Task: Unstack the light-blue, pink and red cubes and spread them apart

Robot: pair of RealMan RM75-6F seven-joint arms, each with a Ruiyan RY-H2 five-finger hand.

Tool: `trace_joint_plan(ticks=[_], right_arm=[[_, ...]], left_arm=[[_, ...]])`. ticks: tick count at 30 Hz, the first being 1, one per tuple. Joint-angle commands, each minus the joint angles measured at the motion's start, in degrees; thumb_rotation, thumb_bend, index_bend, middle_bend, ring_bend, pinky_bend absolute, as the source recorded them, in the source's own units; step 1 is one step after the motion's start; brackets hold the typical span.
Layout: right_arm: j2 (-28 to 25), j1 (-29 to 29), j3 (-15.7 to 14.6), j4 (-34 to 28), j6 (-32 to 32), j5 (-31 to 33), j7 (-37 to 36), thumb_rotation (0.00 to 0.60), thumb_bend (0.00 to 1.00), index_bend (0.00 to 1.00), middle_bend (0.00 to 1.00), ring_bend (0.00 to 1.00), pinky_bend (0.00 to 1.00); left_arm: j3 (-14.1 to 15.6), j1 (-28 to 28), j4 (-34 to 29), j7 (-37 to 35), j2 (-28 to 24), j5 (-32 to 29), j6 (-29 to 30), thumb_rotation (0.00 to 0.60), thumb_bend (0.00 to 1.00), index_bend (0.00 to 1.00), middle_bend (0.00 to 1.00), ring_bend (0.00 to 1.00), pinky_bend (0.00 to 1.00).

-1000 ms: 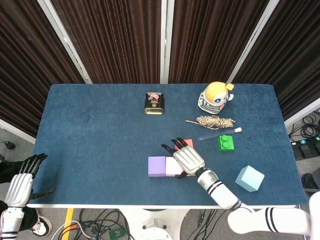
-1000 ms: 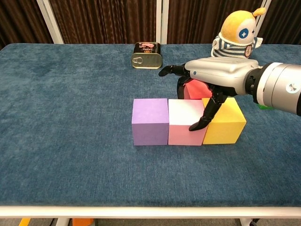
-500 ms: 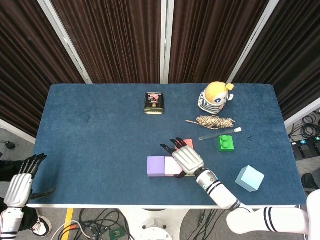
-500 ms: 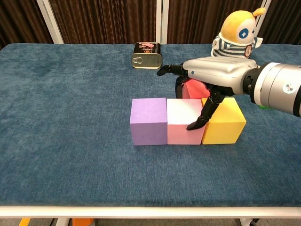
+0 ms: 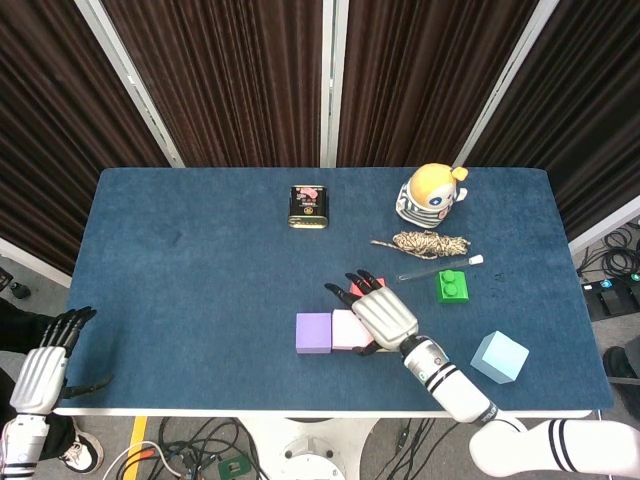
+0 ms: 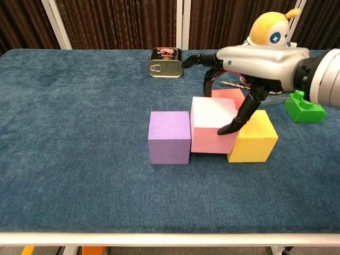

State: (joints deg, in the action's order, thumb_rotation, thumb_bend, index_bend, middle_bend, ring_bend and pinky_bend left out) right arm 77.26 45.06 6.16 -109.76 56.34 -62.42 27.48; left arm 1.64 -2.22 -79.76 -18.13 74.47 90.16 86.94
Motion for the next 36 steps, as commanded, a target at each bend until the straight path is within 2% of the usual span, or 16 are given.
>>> trace_joint_plan(ticks=[1,9,13,16,22,26,34,36], right_arm=[[-1.4,-0.5,0.8,-1.3,1.2,-1.3,-1.1,0.6,0.08,0.0,0.45,0.0,0.0],[-3.5,-1.4,4.3,-2.4,3.8,-4.1,-6.8,0.6,0.09,0.0,0.45,0.0,0.0],[-3.9,-0.5,6.5,-1.5,2.9,-2.6,-9.1,0.6,0.09,0.0,0.45,0.0,0.0],[-2.2,1.0,8.7,1.5,2.9,-0.8,-8.9,0.6,0.09,0.0,0.45,0.0,0.0],[6.7,7.5,12.5,14.0,1.6,3.5,-5.3,0.6,0.09,0.0,0.45,0.0,0.0],[13.2,13.0,14.7,23.5,-2.4,7.4,-4.2,0.6,0.09,0.0,0.45,0.01,0.0],[23.0,21.7,16.3,37.8,-8.7,14.1,-1.4,0.6,0.09,0.0,0.43,0.01,0.0],[25.1,22.9,16.6,40.6,-8.8,14.4,-1.7,0.6,0.09,0.0,0.39,0.01,0.0]], left_arm=[[0.0,0.0,0.0,0.0,0.0,0.0,0.0,0.6,0.0,0.11,0.07,0.0,0.0],[0.0,0.1,0.2,-0.3,0.0,0.0,0.1,0.6,0.0,0.11,0.07,0.0,0.0],[0.0,0.1,0.1,-0.3,-0.1,0.1,0.3,0.6,0.0,0.11,0.07,0.0,0.0],[0.0,0.1,0.1,-0.6,-0.1,0.1,0.2,0.6,0.0,0.11,0.07,0.0,0.0],[0.0,0.2,0.3,-1.1,-0.2,-0.1,0.3,0.6,0.0,0.11,0.07,0.0,0.0],[0.0,0.1,0.5,-1.3,-0.2,-0.2,-0.1,0.6,0.0,0.11,0.07,0.0,0.0],[0.3,-0.1,0.4,-1.6,-0.8,0.4,-0.3,0.6,0.0,0.11,0.07,0.0,0.0],[0.4,-0.1,0.4,-1.9,-0.9,0.4,-0.5,0.6,0.0,0.11,0.07,0.0,0.0]])
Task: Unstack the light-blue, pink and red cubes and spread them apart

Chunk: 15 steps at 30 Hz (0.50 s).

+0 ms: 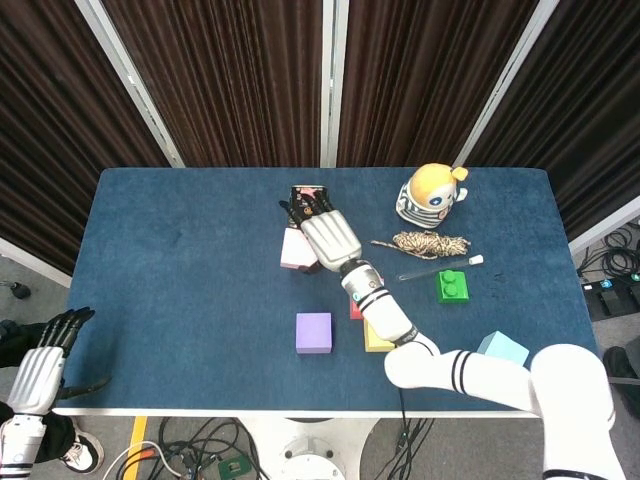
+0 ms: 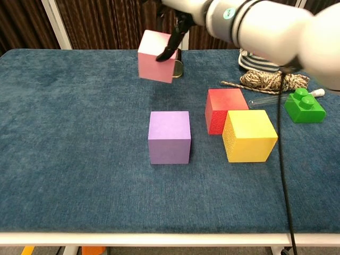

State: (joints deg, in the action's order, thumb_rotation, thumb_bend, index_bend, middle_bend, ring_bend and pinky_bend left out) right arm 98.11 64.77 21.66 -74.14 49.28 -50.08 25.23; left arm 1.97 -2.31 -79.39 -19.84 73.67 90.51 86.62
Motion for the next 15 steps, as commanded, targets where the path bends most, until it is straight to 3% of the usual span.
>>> trace_joint_plan(ticks=[1,5,6,10,15], right_arm=[[5.2,3.6,1.3,6.3,-1.6,2.1,0.3,0.6,0.08,0.0,0.34,0.01,0.0],[8.8,5.3,2.1,11.5,0.2,0.5,-1.1,0.6,0.07,0.0,0.03,0.0,0.0],[9.4,5.5,2.3,12.4,0.8,0.0,-1.4,0.6,0.08,0.0,0.01,0.0,0.0],[9.7,5.3,2.2,13.2,1.4,-1.5,-2.7,0.6,0.13,0.0,0.0,0.0,0.0],[5.9,2.1,1.3,8.0,3.8,-3.0,-3.4,0.6,0.13,0.0,0.0,0.0,0.0]], left_arm=[[0.1,-0.1,0.1,-0.2,-0.1,0.0,-0.2,0.6,0.0,0.11,0.07,0.0,0.0],[0.3,-0.1,0.4,-0.5,0.0,0.1,-0.6,0.6,0.0,0.11,0.07,0.0,0.0],[0.4,-0.2,0.5,-0.6,0.0,0.1,-0.7,0.6,0.0,0.11,0.07,0.0,0.0],[0.4,-0.1,0.9,-0.8,0.2,0.0,-0.8,0.6,0.0,0.11,0.07,0.0,0.0],[0.4,-0.3,0.8,-0.6,0.2,0.1,-0.8,0.6,0.0,0.11,0.07,0.0,0.0]])
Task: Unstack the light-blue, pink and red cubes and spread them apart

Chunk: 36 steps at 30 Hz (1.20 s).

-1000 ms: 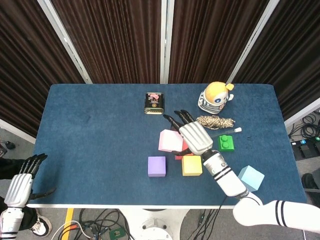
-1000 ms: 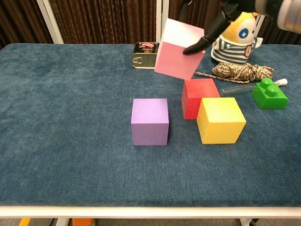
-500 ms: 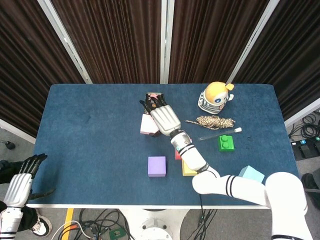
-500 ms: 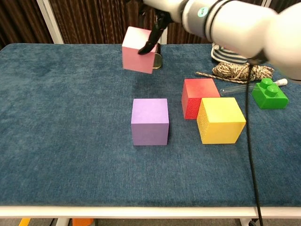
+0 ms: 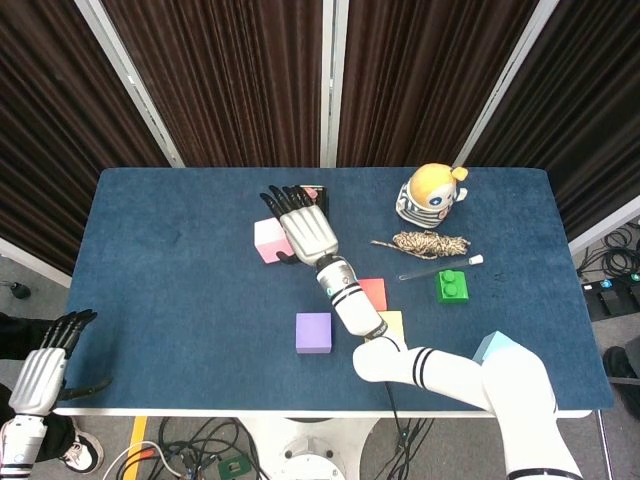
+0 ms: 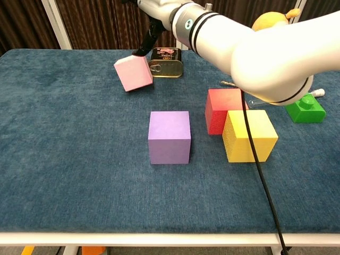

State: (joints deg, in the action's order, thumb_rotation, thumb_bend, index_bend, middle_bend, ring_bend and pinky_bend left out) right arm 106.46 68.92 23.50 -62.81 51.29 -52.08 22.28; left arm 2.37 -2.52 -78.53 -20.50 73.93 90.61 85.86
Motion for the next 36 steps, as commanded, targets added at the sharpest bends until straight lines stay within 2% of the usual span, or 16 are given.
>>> trace_joint_plan(ticks=[1,4,8,11,17,22,26,32,36], right_arm=[[-4.1,-3.3,-0.7,-5.5,2.9,-1.4,-0.5,0.6,0.13,0.0,0.0,0.0,0.0],[-8.8,-6.9,-1.1,-11.5,6.2,-2.3,-0.6,0.6,0.13,0.0,0.0,0.0,0.0],[-17.8,-13.7,-1.8,-22.1,11.9,-4.5,-2.2,0.6,0.12,0.0,0.0,0.0,0.0],[-25.8,-20.9,-2.9,-30.5,15.5,-6.2,-7.4,0.6,0.1,0.0,0.0,0.0,0.0],[-38.9,-33.4,-7.0,-39.1,20.8,-11.8,-17.7,0.6,0.06,0.0,0.0,0.0,0.0],[-47.2,-43.5,-13.5,-44.0,26.8,-20.4,-24.0,0.6,0.05,0.0,0.0,0.0,0.0],[-51.8,-50.9,-18.5,-47.1,33.1,-27.9,-28.7,0.6,0.04,0.0,0.0,0.0,0.0],[-54.0,-60.1,-23.8,-46.5,42.9,-36.8,-32.6,0.6,0.04,0.0,0.0,0.0,0.0],[-53.7,-63.5,-25.8,-44.8,45.5,-39.7,-34.8,0.6,0.04,0.0,0.0,0.0,0.0]], left_arm=[[-0.1,-0.1,-0.2,0.3,-0.1,0.1,0.0,0.6,0.0,0.11,0.07,0.0,0.0],[-0.3,-0.4,-0.6,0.8,-0.3,0.1,-0.1,0.6,0.0,0.11,0.07,0.0,0.0],[-0.8,-1.0,-1.6,2.7,-0.7,0.1,-0.5,0.6,0.0,0.11,0.07,0.0,0.0],[-1.3,-2.2,-3.4,6.0,-1.6,0.4,-1.4,0.6,0.0,0.11,0.07,0.0,0.0],[-2.9,-5.5,-6.9,10.1,-3.9,1.4,-3.6,0.6,0.0,0.12,0.07,0.0,0.0],[-4.2,-8.2,-8.9,12.3,-5.1,0.8,-6.2,0.6,0.03,0.12,0.07,0.0,0.0],[-5.4,-10.6,-10.1,13.1,-6.1,1.6,-7.6,0.6,0.07,0.12,0.08,0.0,0.0],[-7.7,-16.2,-11.2,14.2,-7.9,2.4,-12.2,0.6,0.07,0.12,0.09,0.0,0.0],[-9.6,-21.8,-9.8,13.2,-7.8,3.4,-17.0,0.6,0.07,0.12,0.1,0.0,0.01]])
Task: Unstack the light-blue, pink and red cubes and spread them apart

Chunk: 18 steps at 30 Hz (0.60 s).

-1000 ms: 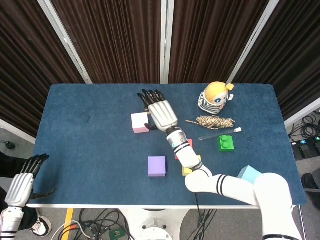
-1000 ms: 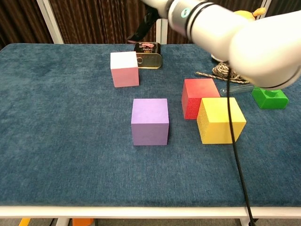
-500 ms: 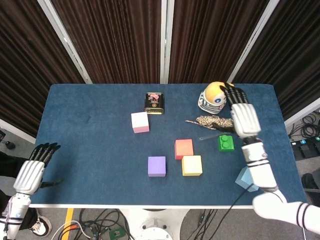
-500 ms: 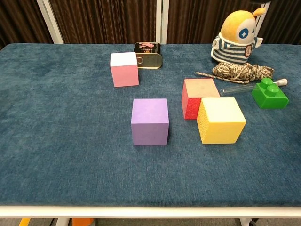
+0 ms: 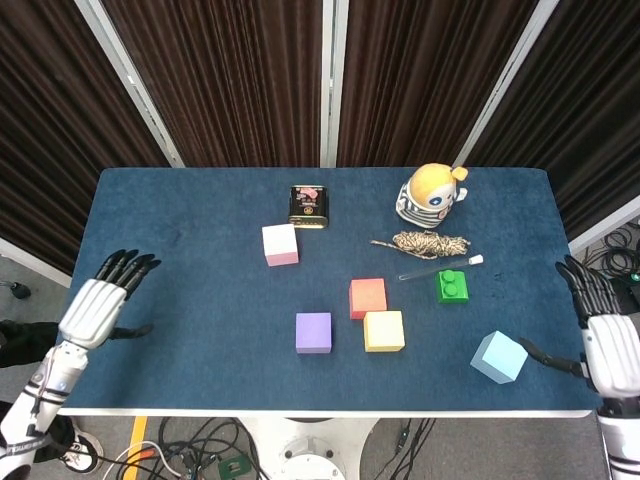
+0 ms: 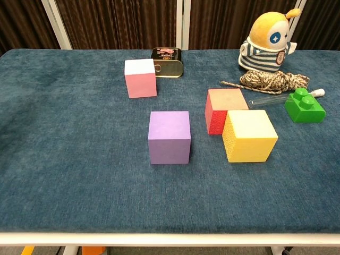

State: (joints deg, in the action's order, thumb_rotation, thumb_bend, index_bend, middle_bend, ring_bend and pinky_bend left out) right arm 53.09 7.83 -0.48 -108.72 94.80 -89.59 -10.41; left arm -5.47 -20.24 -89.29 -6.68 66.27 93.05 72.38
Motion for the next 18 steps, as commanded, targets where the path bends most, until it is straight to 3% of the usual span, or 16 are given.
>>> trace_joint_plan(ticks=[1,6,12,18], right_arm=[[-0.2,-3.0,-2.1,1.4,2.2,-2.6,-2.5,0.6,0.04,0.0,0.0,0.0,0.0],[1.3,-5.3,-3.2,3.2,3.3,-4.3,-3.5,0.6,0.04,0.0,0.0,0.0,0.0],[3.8,-8.8,-5.0,5.5,3.8,-4.4,-0.6,0.6,0.04,0.0,0.0,0.0,0.0],[4.9,-10.6,-5.6,7.5,2.3,-2.7,-2.0,0.6,0.05,0.0,0.0,0.0,0.0]], left_arm=[[-2.2,-5.5,1.6,-0.8,0.1,1.4,-4.5,0.6,0.07,0.12,0.1,0.0,0.01],[-3.3,-13.1,5.5,-0.5,3.5,5.6,-8.6,0.6,0.07,0.12,0.1,0.0,0.04],[-2.5,-20.6,9.3,0.5,8.7,10.1,-12.5,0.6,0.07,0.12,0.11,0.0,0.04],[-2.1,-27.0,14.7,0.0,13.3,12.9,-14.2,0.6,0.07,0.12,0.11,0.0,0.04]])
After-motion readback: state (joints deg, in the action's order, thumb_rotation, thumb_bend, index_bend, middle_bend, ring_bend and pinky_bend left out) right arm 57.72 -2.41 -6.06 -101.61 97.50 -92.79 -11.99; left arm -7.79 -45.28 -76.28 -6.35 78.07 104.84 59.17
